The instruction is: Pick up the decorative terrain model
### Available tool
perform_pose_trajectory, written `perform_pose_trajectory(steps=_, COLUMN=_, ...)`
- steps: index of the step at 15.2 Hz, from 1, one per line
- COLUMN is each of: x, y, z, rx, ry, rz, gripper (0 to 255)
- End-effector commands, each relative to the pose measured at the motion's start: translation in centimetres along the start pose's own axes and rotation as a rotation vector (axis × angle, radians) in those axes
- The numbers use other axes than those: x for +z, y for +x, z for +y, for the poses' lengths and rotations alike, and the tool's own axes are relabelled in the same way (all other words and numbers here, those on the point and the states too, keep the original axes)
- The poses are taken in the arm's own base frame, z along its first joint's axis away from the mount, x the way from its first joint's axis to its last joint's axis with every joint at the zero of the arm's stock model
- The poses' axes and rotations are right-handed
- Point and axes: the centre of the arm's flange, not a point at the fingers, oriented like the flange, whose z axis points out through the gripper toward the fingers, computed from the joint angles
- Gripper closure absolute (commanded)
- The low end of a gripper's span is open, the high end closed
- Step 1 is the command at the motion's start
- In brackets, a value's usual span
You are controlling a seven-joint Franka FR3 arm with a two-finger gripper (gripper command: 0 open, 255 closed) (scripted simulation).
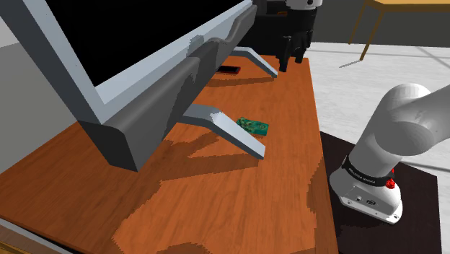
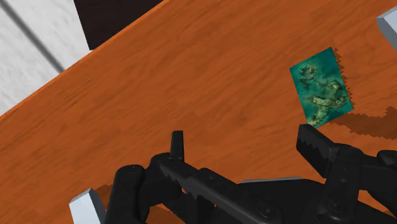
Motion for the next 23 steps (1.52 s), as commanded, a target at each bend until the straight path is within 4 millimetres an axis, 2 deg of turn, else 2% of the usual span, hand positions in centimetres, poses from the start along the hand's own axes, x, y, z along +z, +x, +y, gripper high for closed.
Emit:
perform_pose_trajectory(steps=1, x=0.0, y=0.0, z=0.0, rx=0.000, ry=0.000, rz=0.000, gripper=0)
perform_pose_trajectory(steps=5, x=2.6, y=-1.0, z=-3.7, rx=0.316, ry=0.026, rz=-0.055, gripper=0)
perform_pose_trajectory(steps=9, x=5.1, y=-0.8, z=-7.6, rx=0.632, ry=0.053, rz=-0.109, gripper=0)
perform_pose_trajectory(steps=13, x=7.6, y=0.4, z=-11.4, rx=0.948, ry=0.079, rz=-0.164, gripper=0)
perform_pose_trajectory(steps=17, x=10.0, y=2.6, z=-14.7, rx=1.264, ry=0.105, rz=-0.218, gripper=0)
perform_pose_trajectory(steps=20, x=11.8, y=4.7, z=-16.6, rx=1.494, ry=0.124, rz=-0.258, gripper=0)
perform_pose_trajectory(steps=23, x=13.4, y=4.7, z=-16.6, rx=1.494, ry=0.124, rz=-0.258, gripper=0)
